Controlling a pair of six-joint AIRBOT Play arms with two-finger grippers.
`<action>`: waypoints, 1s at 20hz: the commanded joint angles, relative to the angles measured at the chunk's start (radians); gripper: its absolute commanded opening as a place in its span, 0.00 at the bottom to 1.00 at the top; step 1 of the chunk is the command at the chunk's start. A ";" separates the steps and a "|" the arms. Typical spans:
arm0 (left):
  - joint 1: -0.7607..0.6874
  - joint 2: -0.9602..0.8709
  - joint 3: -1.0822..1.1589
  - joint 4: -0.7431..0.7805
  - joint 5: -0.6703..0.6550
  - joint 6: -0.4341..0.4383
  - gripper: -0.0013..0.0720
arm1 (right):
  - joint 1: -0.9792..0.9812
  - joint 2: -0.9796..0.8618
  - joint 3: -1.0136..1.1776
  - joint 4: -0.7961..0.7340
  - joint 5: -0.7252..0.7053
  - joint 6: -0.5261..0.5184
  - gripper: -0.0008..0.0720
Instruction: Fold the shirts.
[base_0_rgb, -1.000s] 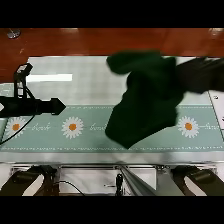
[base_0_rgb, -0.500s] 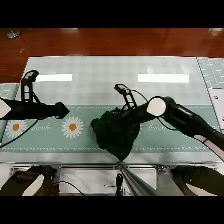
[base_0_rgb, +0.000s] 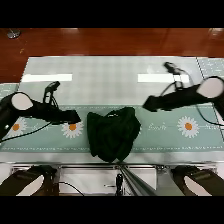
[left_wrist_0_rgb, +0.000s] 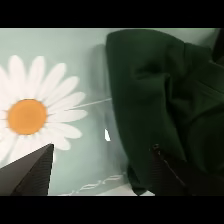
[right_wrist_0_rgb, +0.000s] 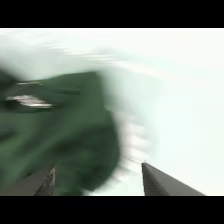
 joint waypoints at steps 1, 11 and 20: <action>-0.005 -0.168 0.001 -0.206 -0.009 0.136 0.98 | -0.236 0.153 -0.150 -0.091 0.057 0.036 0.86; -0.119 -0.412 0.191 -0.435 0.016 0.294 0.04 | -0.017 0.222 -0.526 0.122 -0.086 0.067 0.86; -0.034 -0.411 0.315 -0.393 -0.019 0.263 0.04 | 0.381 0.014 -0.528 0.313 -0.323 0.129 0.86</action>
